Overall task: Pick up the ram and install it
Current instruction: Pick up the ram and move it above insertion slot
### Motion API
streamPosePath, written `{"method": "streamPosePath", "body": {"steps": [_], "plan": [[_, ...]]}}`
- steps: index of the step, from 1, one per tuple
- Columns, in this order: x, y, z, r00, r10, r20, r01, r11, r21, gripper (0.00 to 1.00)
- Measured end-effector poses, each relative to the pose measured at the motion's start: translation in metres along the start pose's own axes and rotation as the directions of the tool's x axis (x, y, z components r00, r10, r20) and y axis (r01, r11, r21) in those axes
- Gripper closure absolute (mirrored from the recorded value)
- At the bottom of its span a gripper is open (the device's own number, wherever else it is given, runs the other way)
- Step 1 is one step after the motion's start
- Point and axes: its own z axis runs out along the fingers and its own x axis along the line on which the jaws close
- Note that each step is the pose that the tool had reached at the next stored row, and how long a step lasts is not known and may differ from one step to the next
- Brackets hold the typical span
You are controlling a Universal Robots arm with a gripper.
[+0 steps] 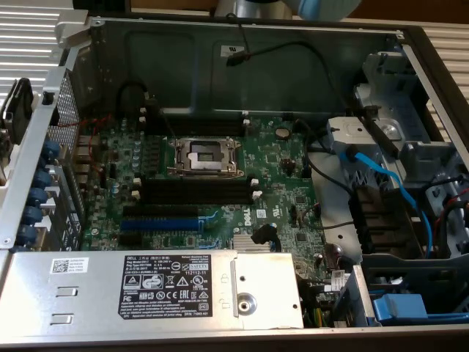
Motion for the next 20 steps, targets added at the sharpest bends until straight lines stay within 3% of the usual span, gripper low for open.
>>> {"method": "streamPosePath", "body": {"steps": [6, 8, 13, 16, 20], "plan": [[0.000, -0.0169, 0.0100, 1.0000, -0.002, -0.0031, 0.002, 1.0000, 0.0020, 0.90], [-0.003, -0.0171, 0.0136, 1.0000, -0.004, -0.0030, 0.004, 1.0000, 0.0020, 0.90], [-0.011, -0.0169, 0.0205, 0.9999, -0.009, -0.0064, 0.009, 0.9999, 0.0120, 0.90], [-0.014, -0.0131, 0.0233, 0.9999, -0.009, -0.0117, 0.010, 0.9997, 0.0230, 0.90], [-0.015, -0.0077, 0.0251, 0.9997, -0.009, -0.0243, 0.010, 0.9984, 0.0562, 0.90]]}}
